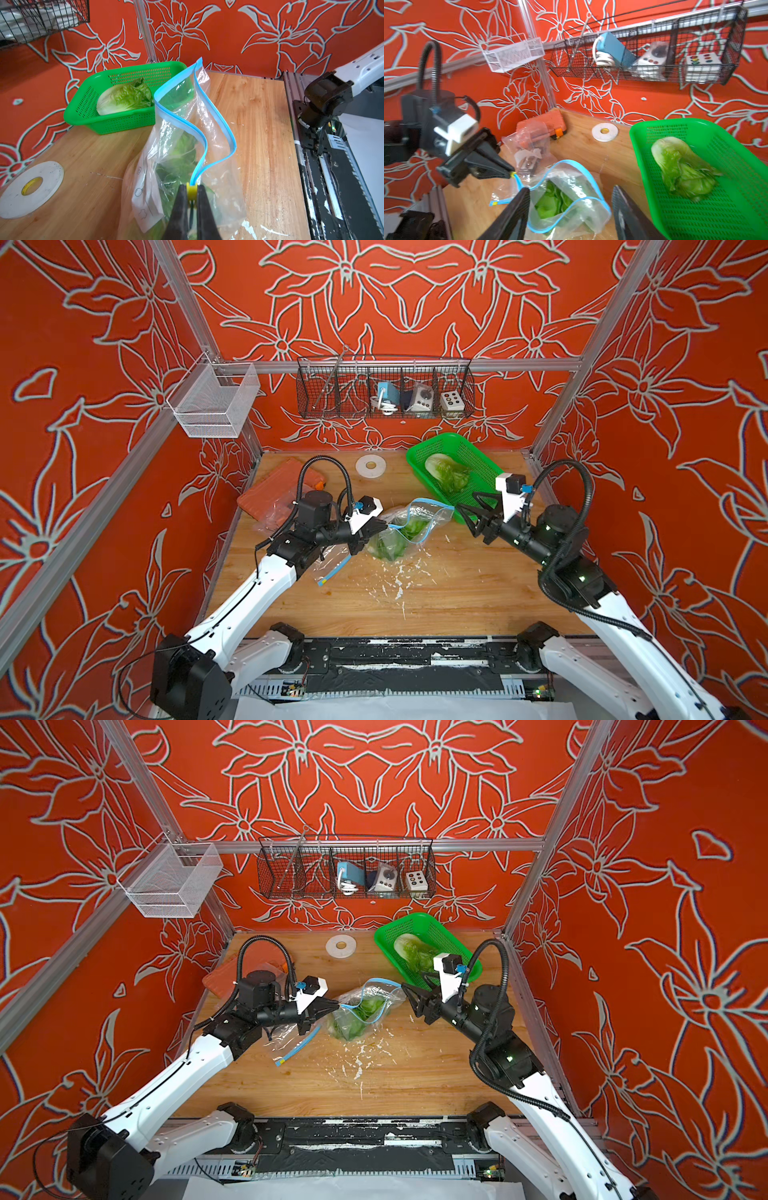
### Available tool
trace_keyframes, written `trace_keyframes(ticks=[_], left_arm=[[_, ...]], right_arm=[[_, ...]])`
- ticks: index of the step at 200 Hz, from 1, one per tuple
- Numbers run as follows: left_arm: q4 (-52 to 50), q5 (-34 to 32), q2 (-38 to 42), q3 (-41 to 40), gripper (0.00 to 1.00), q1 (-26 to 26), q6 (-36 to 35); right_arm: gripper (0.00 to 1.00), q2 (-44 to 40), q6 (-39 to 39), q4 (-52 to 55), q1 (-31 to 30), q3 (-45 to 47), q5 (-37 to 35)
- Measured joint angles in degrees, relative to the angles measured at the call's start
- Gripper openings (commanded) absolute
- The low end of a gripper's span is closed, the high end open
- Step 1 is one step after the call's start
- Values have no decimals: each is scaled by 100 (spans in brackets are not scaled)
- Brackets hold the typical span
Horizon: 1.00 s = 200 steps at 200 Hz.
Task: Open the zip-top bag and take out the chinese cabbages
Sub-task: Pick up the Chinese cabbage from the zipper food storage bag.
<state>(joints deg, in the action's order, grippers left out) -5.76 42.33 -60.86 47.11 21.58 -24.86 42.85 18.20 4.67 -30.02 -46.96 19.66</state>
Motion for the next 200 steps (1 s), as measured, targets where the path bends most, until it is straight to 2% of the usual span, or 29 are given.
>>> trace_keyframes(ticks=[29, 45, 75, 96, 137, 166, 200], left_arm=[[177, 31, -114, 0, 4, 138, 125], [201, 46, -170, 0, 4, 149, 136], [203, 61, -201, 0, 4, 175, 133], [201, 76, -201, 0, 4, 177, 131], [201, 101, -205, -9, 4, 179, 90], [197, 114, -225, -37, 4, 179, 59], [203, 131, -234, -37, 4, 179, 46]], right_arm=[[54, 122, 605, -4, -743, 487, -68], [51, 463, 826, 7, -1134, 625, -140], [31, 1279, 1217, -7, -1316, 516, -549], [23, 1875, 1515, 4, -1316, 310, -981], [23, 2675, 1685, 90, -1316, -33, -1165], [33, 2850, 1648, 107, -1318, -245, -1029], [29, 2975, 1707, 74, -1318, -376, -975]])
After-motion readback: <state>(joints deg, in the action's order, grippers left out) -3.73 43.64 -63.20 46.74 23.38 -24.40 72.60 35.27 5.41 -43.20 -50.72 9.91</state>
